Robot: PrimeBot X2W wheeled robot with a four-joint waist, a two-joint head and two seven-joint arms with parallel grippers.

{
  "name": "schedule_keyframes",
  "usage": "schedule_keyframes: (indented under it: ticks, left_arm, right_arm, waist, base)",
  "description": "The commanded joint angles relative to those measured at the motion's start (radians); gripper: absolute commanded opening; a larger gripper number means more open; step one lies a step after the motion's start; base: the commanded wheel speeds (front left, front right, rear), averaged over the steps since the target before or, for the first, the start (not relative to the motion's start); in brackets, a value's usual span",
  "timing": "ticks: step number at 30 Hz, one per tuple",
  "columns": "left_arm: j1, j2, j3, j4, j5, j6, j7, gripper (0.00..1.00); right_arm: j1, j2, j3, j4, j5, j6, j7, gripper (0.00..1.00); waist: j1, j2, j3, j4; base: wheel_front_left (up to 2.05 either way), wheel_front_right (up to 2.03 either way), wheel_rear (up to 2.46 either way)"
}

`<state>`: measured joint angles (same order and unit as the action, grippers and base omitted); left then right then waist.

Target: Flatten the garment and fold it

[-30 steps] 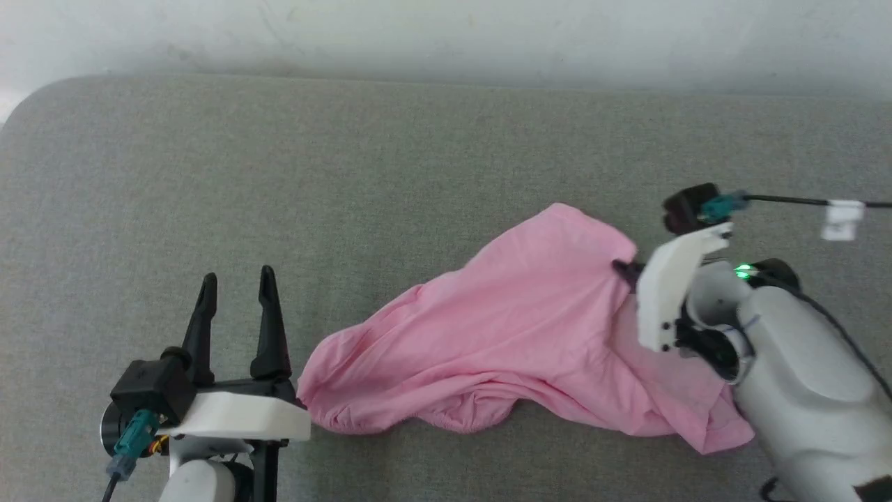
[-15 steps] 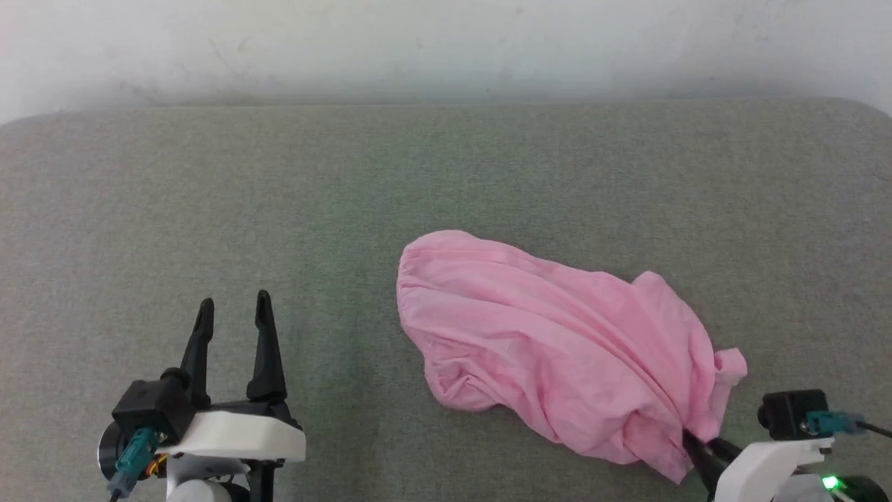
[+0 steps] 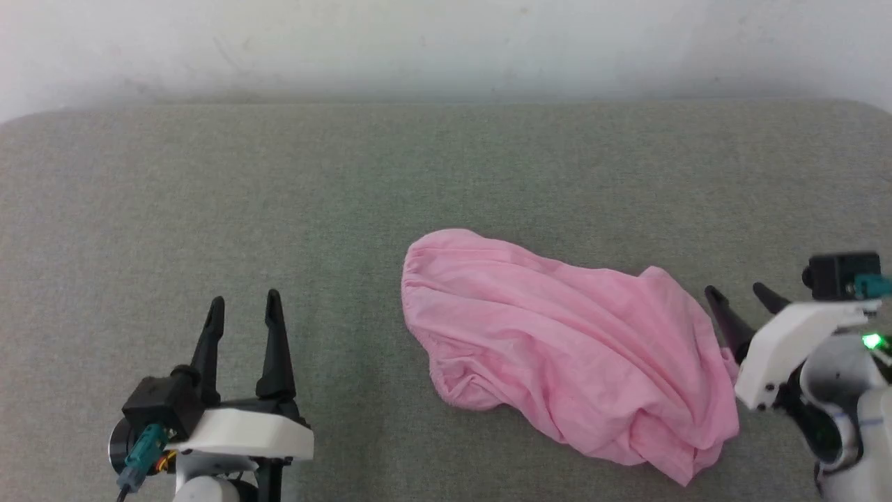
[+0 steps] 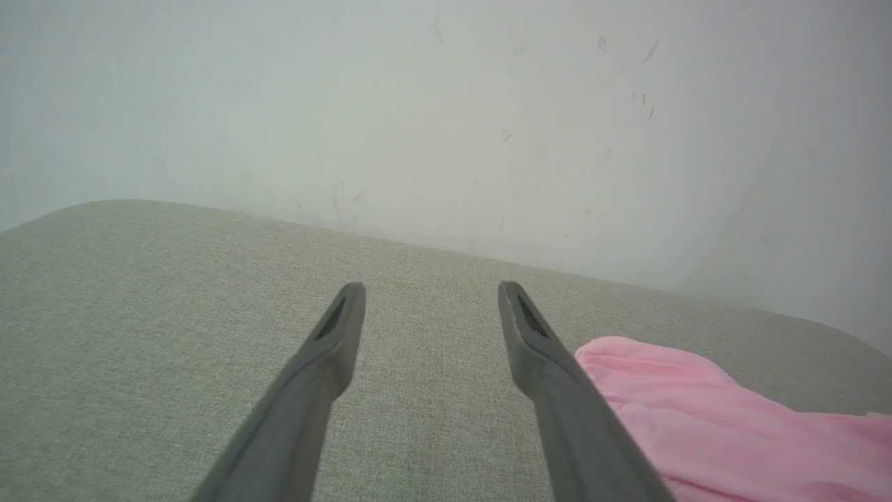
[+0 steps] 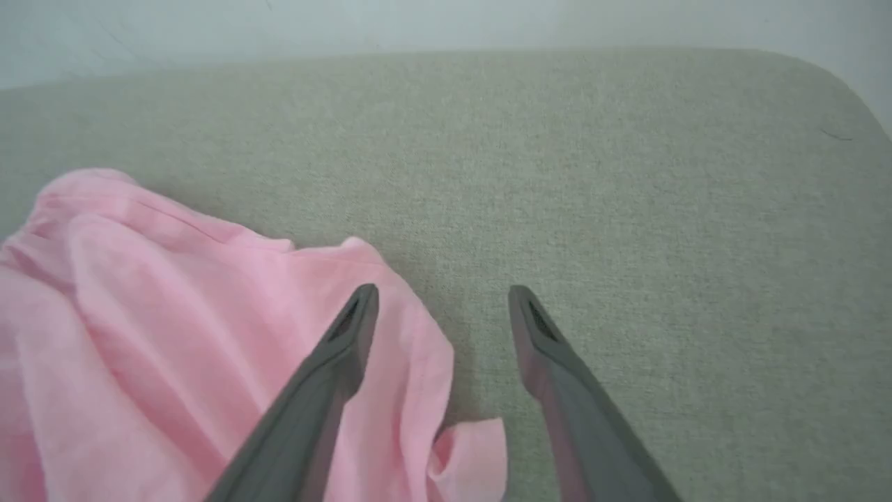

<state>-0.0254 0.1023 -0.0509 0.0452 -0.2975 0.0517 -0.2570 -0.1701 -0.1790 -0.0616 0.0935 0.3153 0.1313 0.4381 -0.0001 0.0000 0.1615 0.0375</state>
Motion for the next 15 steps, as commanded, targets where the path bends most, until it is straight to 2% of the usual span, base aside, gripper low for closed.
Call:
schedule_keyframes:
  ticks: [1,5,10,11,12,13,15]
  left_arm:
    - [-0.019,-0.004,-0.002,0.002,0.008,-0.012,-0.005,1.0]
    - [-0.039,-0.014,-0.008,0.007,0.01,-0.024,-0.005,1.0]
    - [-0.051,-0.027,-0.001,0.01,0.009,-0.032,-0.005,1.0]
    - [-0.053,-0.029,0.001,0.011,0.01,-0.033,-0.005,1.0]
    - [-0.053,-0.031,0.003,0.012,0.011,-0.035,-0.005,1.0]
    - [-0.054,-0.032,0.005,0.013,0.012,-0.036,-0.005,1.0]
    - [-0.056,-0.035,0.01,0.016,0.015,-0.039,-0.005,1.0]
  right_arm:
    - [-0.047,-0.025,0.016,0.052,0.009,-0.001,0.021,1.0]
    - [-0.161,-0.08,0.102,0.231,0.069,-0.001,0.11,1.0]
    - [-0.231,-0.114,0.209,0.381,0.142,-0.001,0.224,1.0]
    - [-0.24,-0.117,0.226,0.404,0.156,-0.001,0.243,0.89]
    - [-0.247,-0.116,0.239,0.425,0.172,-0.001,0.265,0.42]
    - [-0.255,-0.118,0.255,0.44,0.185,-0.001,0.283,0.0]
    - [-0.28,-0.128,0.272,0.435,0.204,-0.001,0.261,0.0]
  waist:
    - [0.0001,0.0,0.015,0.017]
    - [0.0001,0.0,0.038,0.046]
    - [0.0001,0.0,0.064,0.063]
    - [0.0001,0.0,0.066,0.064]
    - [0.0001,0.0,0.069,0.064]
    - [0.0001,0.0,0.071,0.063]
    - [0.0001,0.0,0.075,0.061]
  base:
    - [0.0,0.0,0.0]
    - [0.0,0.0,0.0]
    - [0.0,0.0,0.0]
    - [0.0,0.0,0.0]
    - [0.0,0.0,0.0]
    - [0.0,0.0,0.0]
    - [0.0,0.0,0.0]
